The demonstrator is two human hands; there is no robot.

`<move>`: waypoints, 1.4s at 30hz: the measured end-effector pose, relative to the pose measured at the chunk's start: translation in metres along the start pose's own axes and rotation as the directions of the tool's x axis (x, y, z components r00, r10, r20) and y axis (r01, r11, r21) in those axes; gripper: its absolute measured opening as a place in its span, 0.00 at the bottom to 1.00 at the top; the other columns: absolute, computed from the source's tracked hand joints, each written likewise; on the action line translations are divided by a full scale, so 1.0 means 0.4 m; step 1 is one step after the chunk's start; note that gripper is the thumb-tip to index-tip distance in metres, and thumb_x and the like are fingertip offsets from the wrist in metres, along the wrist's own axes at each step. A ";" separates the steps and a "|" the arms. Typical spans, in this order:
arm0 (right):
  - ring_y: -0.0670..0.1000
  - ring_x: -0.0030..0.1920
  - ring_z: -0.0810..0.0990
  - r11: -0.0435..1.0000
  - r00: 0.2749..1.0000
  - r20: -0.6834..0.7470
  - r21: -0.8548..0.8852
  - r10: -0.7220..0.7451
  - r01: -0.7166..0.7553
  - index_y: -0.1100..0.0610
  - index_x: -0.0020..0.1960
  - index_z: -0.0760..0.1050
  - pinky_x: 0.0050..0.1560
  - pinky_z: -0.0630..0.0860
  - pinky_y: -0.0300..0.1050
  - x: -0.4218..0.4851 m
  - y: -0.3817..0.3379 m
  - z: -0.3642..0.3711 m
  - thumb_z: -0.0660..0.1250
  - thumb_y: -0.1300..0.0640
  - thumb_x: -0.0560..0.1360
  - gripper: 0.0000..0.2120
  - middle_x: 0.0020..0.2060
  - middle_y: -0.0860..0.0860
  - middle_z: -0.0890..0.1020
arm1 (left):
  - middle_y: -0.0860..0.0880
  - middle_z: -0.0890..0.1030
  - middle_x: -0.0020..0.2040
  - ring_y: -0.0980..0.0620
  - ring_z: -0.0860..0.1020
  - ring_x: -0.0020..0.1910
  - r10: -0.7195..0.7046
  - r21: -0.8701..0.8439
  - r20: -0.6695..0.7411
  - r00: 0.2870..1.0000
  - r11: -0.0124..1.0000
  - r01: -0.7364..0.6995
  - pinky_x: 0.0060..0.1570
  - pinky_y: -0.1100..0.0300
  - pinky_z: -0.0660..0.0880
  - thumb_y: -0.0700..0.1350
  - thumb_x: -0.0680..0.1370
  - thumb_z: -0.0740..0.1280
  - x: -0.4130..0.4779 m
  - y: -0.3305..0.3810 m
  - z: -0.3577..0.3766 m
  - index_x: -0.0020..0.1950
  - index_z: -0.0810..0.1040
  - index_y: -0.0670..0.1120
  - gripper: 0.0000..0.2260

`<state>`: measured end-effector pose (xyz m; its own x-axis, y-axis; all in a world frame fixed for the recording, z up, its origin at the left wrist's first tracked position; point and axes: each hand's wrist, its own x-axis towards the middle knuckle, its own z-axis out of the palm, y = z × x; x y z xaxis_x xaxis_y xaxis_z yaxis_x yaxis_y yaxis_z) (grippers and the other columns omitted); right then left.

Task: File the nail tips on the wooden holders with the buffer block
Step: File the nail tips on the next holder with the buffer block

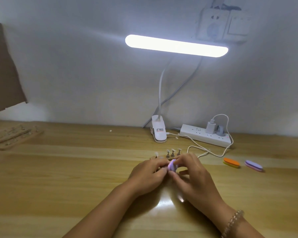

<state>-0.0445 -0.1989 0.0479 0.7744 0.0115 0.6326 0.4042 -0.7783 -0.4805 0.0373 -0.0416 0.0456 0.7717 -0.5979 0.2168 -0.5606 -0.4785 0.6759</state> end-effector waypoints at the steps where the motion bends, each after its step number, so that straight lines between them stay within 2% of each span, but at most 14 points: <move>1: 0.45 0.48 0.79 0.999 0.999 -0.021 -0.006 0.036 -0.036 0.51 0.46 0.73 0.44 0.81 0.50 0.004 0.005 -0.002 0.73 0.59 0.73 0.09 0.46 0.42 0.75 | 0.58 0.77 0.45 0.53 0.75 0.48 0.000 0.015 -0.001 1.000 1.000 0.000 0.51 0.47 0.75 0.53 0.75 0.55 0.001 0.001 0.000 0.49 0.76 0.57 0.11; 3: 0.45 0.48 0.79 0.999 1.000 -0.027 -0.053 0.009 -0.010 0.51 0.46 0.72 0.44 0.80 0.50 0.005 0.003 -0.003 0.72 0.60 0.73 0.10 0.46 0.42 0.75 | 0.58 0.79 0.46 0.53 0.76 0.50 -0.002 0.025 0.006 1.000 1.000 0.001 0.51 0.47 0.75 0.54 0.75 0.55 -0.001 0.000 0.001 0.50 0.76 0.57 0.12; 6: 0.45 0.48 0.78 0.991 0.992 0.028 -0.059 -0.122 0.124 0.50 0.46 0.72 0.44 0.79 0.47 -0.002 -0.011 0.005 0.72 0.60 0.73 0.10 0.47 0.43 0.75 | 0.57 0.81 0.50 0.53 0.77 0.52 -0.005 0.012 0.024 1.000 1.000 0.004 0.52 0.49 0.75 0.52 0.74 0.54 -0.004 -0.002 -0.001 0.53 0.78 0.58 0.15; 10: 0.45 0.49 0.79 0.997 0.997 -0.042 0.021 0.072 -0.071 0.52 0.45 0.74 0.44 0.81 0.49 0.011 0.010 -0.004 0.73 0.59 0.73 0.08 0.45 0.43 0.76 | 0.57 0.80 0.47 0.54 0.76 0.48 -0.014 0.034 0.028 1.000 0.999 0.013 0.50 0.49 0.75 0.55 0.74 0.54 -0.001 0.003 0.001 0.52 0.76 0.57 0.13; 14: 0.44 0.47 0.79 0.999 0.999 0.009 -0.007 -0.053 0.053 0.50 0.45 0.72 0.43 0.79 0.48 -0.001 -0.011 0.000 0.73 0.59 0.73 0.10 0.45 0.42 0.76 | 0.58 0.81 0.47 0.55 0.77 0.49 -0.029 0.008 0.031 0.999 1.000 0.029 0.51 0.49 0.75 0.53 0.75 0.54 -0.002 0.002 0.000 0.51 0.78 0.57 0.14; 15: 0.44 0.47 0.79 0.999 0.999 0.016 -0.004 -0.044 0.044 0.50 0.45 0.72 0.43 0.79 0.48 0.000 -0.009 0.000 0.73 0.59 0.73 0.10 0.45 0.42 0.76 | 0.58 0.82 0.48 0.55 0.77 0.49 -0.031 0.010 0.031 0.999 0.999 0.031 0.51 0.49 0.76 0.53 0.75 0.55 -0.002 0.002 -0.001 0.52 0.78 0.58 0.14; 19: 0.45 0.49 0.80 0.978 0.973 -0.097 0.024 0.210 -0.209 0.51 0.46 0.73 0.47 0.81 0.52 0.016 0.030 -0.007 0.72 0.59 0.74 0.09 0.46 0.43 0.76 | 0.63 0.83 0.44 0.62 0.79 0.48 -0.023 -0.024 0.018 1.000 0.999 0.024 0.54 0.53 0.76 0.49 0.81 0.60 0.000 0.000 0.003 0.51 0.81 0.59 0.10; 21: 0.45 0.48 0.80 0.986 0.979 -0.119 0.024 0.165 -0.163 0.49 0.47 0.72 0.46 0.81 0.50 0.013 0.027 -0.007 0.73 0.62 0.73 0.12 0.47 0.42 0.76 | 0.63 0.84 0.44 0.63 0.79 0.48 -0.016 -0.070 -0.003 1.000 0.997 0.015 0.54 0.52 0.76 0.48 0.81 0.62 0.000 -0.005 0.003 0.49 0.81 0.57 0.08; 25: 0.44 0.49 0.79 1.000 1.000 -0.004 0.000 -0.010 0.010 0.52 0.48 0.73 0.46 0.80 0.46 -0.002 0.001 -0.001 0.73 0.61 0.73 0.11 0.46 0.42 0.75 | 0.62 0.80 0.42 0.60 0.75 0.41 0.000 -0.045 -0.039 0.999 0.999 -0.002 0.47 0.52 0.74 0.50 0.81 0.63 0.002 -0.012 0.002 0.46 0.78 0.60 0.07; 27: 0.44 0.49 0.79 1.000 1.000 0.003 0.016 0.024 -0.024 0.54 0.48 0.74 0.47 0.81 0.46 0.008 0.011 -0.001 0.73 0.62 0.73 0.09 0.47 0.44 0.76 | 0.60 0.81 0.44 0.59 0.76 0.43 0.003 -0.013 -0.032 0.999 1.000 -0.003 0.47 0.53 0.74 0.51 0.81 0.63 0.003 -0.012 0.002 0.47 0.78 0.60 0.06; 30: 0.45 0.49 0.80 0.981 0.984 -0.005 0.079 0.177 -0.176 0.55 0.47 0.76 0.48 0.82 0.47 0.013 0.022 -0.005 0.74 0.60 0.72 0.08 0.46 0.46 0.78 | 0.57 0.83 0.48 0.57 0.78 0.47 0.001 0.020 -0.022 1.000 1.000 0.000 0.47 0.53 0.75 0.53 0.80 0.62 0.004 -0.009 0.003 0.49 0.79 0.60 0.06; 35: 0.44 0.48 0.80 0.999 1.000 0.022 -0.044 -0.015 0.016 0.52 0.47 0.76 0.44 0.80 0.48 -0.002 -0.004 -0.009 0.74 0.57 0.73 0.07 0.46 0.41 0.77 | 0.59 0.79 0.43 0.58 0.74 0.43 0.003 0.033 -0.030 1.000 0.999 -0.002 0.42 0.56 0.70 0.50 0.81 0.62 0.002 -0.014 0.003 0.45 0.75 0.62 0.09; 39: 0.43 0.48 0.81 0.991 0.995 -0.004 0.094 0.101 -0.100 0.54 0.48 0.79 0.45 0.81 0.44 0.012 0.008 -0.003 0.74 0.57 0.74 0.05 0.45 0.43 0.79 | 0.60 0.76 0.38 0.60 0.72 0.39 0.003 0.058 -0.033 0.999 0.998 -0.001 0.38 0.57 0.67 0.50 0.82 0.61 0.005 -0.010 0.004 0.38 0.71 0.64 0.14; 42: 0.45 0.48 0.82 0.968 0.977 0.007 0.136 0.214 -0.213 0.56 0.48 0.78 0.48 0.82 0.46 0.017 0.017 -0.004 0.73 0.56 0.74 0.06 0.46 0.47 0.79 | 0.58 0.81 0.46 0.57 0.77 0.44 -0.010 0.043 -0.026 1.000 0.999 0.011 0.45 0.55 0.72 0.51 0.82 0.62 0.004 -0.007 0.005 0.46 0.77 0.61 0.07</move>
<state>-0.0371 -0.2051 0.0500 0.8462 -0.1509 0.5111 0.2923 -0.6705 -0.6819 0.0396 -0.0426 0.0429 0.7850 -0.5758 0.2284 -0.5642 -0.5124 0.6474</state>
